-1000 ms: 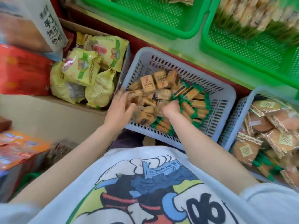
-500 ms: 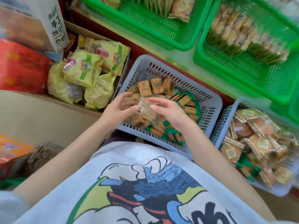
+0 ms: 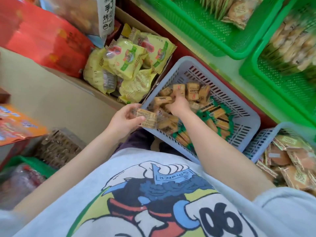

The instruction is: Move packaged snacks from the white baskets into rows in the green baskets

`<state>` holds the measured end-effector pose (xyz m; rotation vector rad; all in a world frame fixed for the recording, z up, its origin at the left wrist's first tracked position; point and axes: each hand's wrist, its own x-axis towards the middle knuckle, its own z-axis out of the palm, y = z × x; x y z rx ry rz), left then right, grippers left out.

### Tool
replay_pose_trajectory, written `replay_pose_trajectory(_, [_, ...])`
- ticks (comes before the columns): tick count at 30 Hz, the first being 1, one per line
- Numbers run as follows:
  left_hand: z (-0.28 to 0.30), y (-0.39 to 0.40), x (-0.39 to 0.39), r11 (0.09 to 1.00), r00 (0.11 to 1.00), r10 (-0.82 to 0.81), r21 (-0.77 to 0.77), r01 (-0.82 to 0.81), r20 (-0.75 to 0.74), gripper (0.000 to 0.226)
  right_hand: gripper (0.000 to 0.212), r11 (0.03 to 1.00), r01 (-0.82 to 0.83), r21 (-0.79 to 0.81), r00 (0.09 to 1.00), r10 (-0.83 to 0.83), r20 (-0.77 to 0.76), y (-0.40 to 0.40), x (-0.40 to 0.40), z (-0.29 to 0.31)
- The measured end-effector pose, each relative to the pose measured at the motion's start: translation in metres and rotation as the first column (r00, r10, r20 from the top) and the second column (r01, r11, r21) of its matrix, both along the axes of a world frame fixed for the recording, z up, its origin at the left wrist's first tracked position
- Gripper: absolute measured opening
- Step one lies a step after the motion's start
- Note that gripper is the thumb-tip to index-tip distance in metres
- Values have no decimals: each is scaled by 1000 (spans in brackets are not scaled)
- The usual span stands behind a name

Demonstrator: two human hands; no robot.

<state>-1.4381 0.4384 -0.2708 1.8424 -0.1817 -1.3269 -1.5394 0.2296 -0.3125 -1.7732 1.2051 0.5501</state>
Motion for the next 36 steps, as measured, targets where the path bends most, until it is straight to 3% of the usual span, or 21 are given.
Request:
replay_pose_trajectory(6, [3,-7,3,998,993,44,-33,-48,-108,35,37,1000,-10,-17,992,12,124,-4,-14,16])
replay_pose_trajectory(11, [15,-27,7,998,988,31,-52,-39,-149,34,38,964,261,-40,956,-253,149,-12,-39,43])
replay_pose_trajectory(13, [24,-47,4,996,985,33,-77,-47,-172,35,38,882,469,-38,866,-451,216,-23,-52,62])
replay_pose_trajectory(16, [37,-89,-6,992,979,-11,-128,-15,-203,32,28,723,681,113,648,-667,368,-42,-81,95])
replay_pose_trajectory(19, [55,-137,-26,973,963,-95,-227,36,-253,23,17,632,698,336,448,-752,483,-60,-118,141])
replay_pose_trajectory(22, [80,-179,-51,948,943,-165,-311,70,-289,16,13,609,690,390,347,-752,561,-72,-152,183])
replay_pose_trajectory(25, [108,-213,-78,920,908,-221,-385,74,-355,7,18,615,718,327,328,-713,620,-77,-180,203])
replay_pose_trajectory(28, [131,-239,-107,875,889,-319,-462,143,-329,13,38,617,755,223,369,-680,634,-77,-200,208])
replay_pose_trajectory(32, [150,-268,-140,838,881,-381,-507,202,-279,28,47,625,780,29,450,-592,669,-86,-223,205])
replay_pose_trajectory(34, [155,-284,-156,829,876,-407,-506,237,-257,34,58,635,771,42,453,-595,664,-97,-235,203])
replay_pose_trajectory(36, [157,-301,-171,815,865,-438,-514,267,-245,45,70,621,766,163,402,-662,633,-108,-245,199])
